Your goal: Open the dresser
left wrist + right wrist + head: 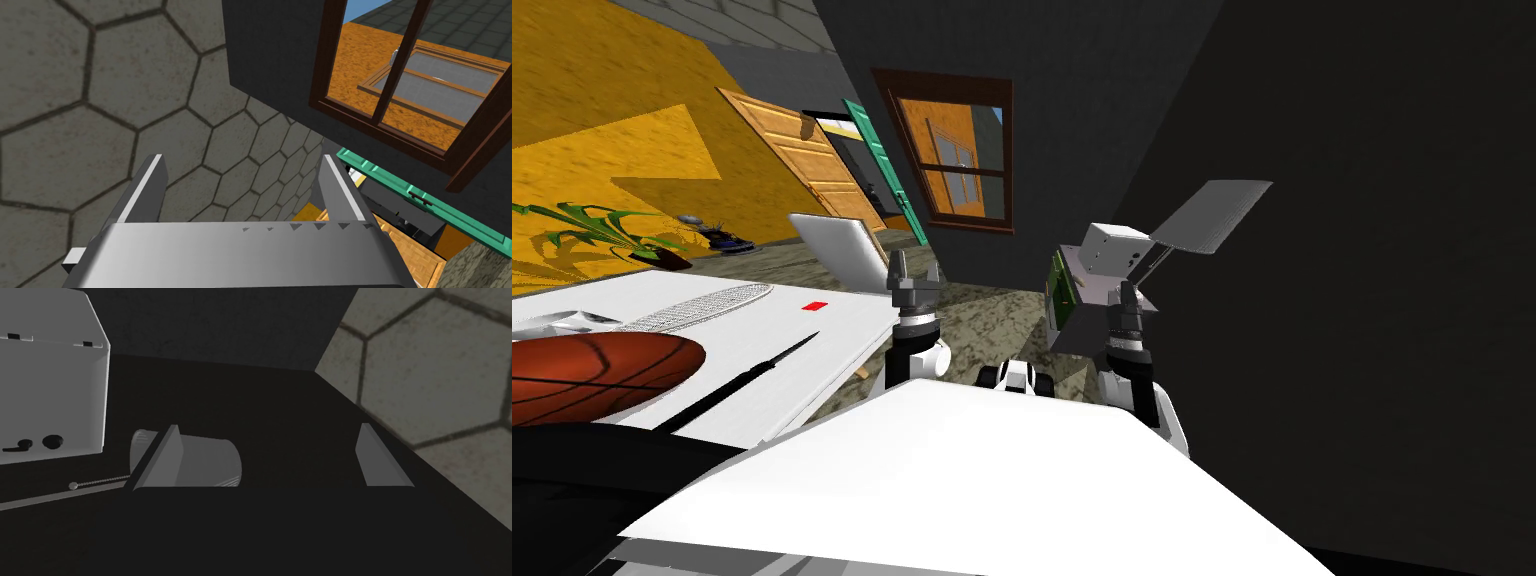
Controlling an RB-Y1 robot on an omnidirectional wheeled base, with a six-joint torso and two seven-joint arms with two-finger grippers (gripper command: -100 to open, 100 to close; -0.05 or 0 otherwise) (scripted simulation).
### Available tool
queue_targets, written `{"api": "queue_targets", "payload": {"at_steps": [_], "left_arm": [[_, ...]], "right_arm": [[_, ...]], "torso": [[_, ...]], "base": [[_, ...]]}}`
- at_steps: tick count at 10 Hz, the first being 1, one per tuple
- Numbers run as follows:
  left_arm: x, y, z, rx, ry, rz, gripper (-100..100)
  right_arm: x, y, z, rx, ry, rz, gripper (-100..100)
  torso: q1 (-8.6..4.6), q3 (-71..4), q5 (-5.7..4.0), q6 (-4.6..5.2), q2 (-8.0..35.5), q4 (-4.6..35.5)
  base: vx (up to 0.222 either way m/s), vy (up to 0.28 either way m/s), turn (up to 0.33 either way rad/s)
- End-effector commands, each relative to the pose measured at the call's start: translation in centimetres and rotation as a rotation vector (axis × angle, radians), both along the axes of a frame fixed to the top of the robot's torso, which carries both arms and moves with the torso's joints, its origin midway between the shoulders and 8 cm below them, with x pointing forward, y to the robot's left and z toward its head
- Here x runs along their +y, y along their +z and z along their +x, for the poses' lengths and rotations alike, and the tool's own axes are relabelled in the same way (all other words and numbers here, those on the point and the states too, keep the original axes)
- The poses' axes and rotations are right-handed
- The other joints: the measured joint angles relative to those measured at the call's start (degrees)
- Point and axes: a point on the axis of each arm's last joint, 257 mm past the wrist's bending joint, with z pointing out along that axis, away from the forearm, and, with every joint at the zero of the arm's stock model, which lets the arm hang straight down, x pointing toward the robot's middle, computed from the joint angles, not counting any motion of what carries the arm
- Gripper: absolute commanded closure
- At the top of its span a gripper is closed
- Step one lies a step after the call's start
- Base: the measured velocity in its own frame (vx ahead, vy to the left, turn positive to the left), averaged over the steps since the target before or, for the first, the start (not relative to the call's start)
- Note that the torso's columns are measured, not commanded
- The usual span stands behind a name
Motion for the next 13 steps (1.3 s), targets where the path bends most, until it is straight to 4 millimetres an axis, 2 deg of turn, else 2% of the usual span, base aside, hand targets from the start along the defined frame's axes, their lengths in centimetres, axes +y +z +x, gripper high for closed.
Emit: {"api": "queue_targets", "payload": {"at_steps": [1, 2, 3, 4, 6, 7, 8, 9, 11, 12, 13], "left_arm": [[0.0, 0.0, 0.0, 0.000, 0.000, 0.000, 0], [0.0, 0.0, 0.0, 0.000, 0.000, 0.000, 0], [0.0, 0.0, 0.0, 0.000, 0.000, 0.000, 0], [0.0, 0.0, 0.0, 0.000, 0.000, 0.000, 0], [0.0, 0.0, 0.0, 0.000, 0.000, 0.000, 0], [0.0, 0.0, 0.0, 0.000, 0.000, 0.000, 0], [0.0, 0.0, 0.0, 0.000, 0.000, 0.000, 0], [0.0, 0.0, 0.0, 0.000, 0.000, 0.000, 0], [0.0, 0.0, 0.0, 0.000, 0.000, 0.000, 0], [0.0, 0.0, 0.0, 0.000, 0.000, 0.000, 0], [0.0, 0.0, 0.0, 0.000, 0.000, 0.000, 0]], "right_arm": [[0.1, -4.4, 1.7, 0.128, -0.025, -0.056, -100], [0.3, -6.9, 2.6, 0.197, -0.037, -0.099, -100], [0.1, -7.4, 2.8, 0.216, -0.044, -0.099, -100], [0.2, -9.9, 3.5, 0.279, -0.054, -0.144, -100], [-0.1, -10.7, 3.7, 0.310, -0.067, -0.145, -100], [-0.1, -13.5, 4.2, 0.379, -0.080, -0.196, -100], [-0.5, -14.2, 4.3, 0.407, -0.092, -0.195, -100], [-0.5, -16.9, 4.6, 0.469, -0.103, -0.247, -100], [-1.1, -18.0, 4.7, 0.509, -0.122, -0.247, -100], [-1.4, -21.1, 4.7, 0.586, -0.139, -0.303, -100], [-1.7, -21.6, 4.7, 0.606, -0.150, -0.305, -100]], "torso": [[-0.03, 0.0, -0.01, 0.00, 0.0, 0.0], [-0.03, 0.0, 0.00, 0.07, 0.0, 0.0], [0.00, 0.0, 0.00, 0.00, 0.0, 0.0], [-0.01, 0.0, 0.00, 0.06, 0.0, 0.0], [-0.02, 0.0, 0.00, 0.05, 0.0, 0.0], [0.00, 0.0, 0.01, 0.05, 0.0, 0.0], [0.01, 0.0, 0.00, -0.03, 0.0, 0.0], [-0.01, 0.0, 0.00, 0.05, 0.0, 0.0], [-0.04, 0.0, -0.01, 0.05, 0.0, 0.0], [-0.01, 0.0, 0.01, 0.06, 0.0, 0.0], [0.01, 0.0, 0.00, -0.03, 0.0, 0.0]], "base": [[-0.006, -0.022, 0.151], [-0.007, -0.016, 0.280], [-0.004, -0.016, 0.141], [-0.005, -0.015, 0.289], [-0.002, -0.012, 0.076], [-0.006, -0.008, 0.326], [-0.005, -0.015, 0.193], [-0.006, -0.016, 0.278], [-0.001, -0.017, 0.101], [-0.003, -0.013, 0.273], [-0.004, -0.015, 0.227]]}}
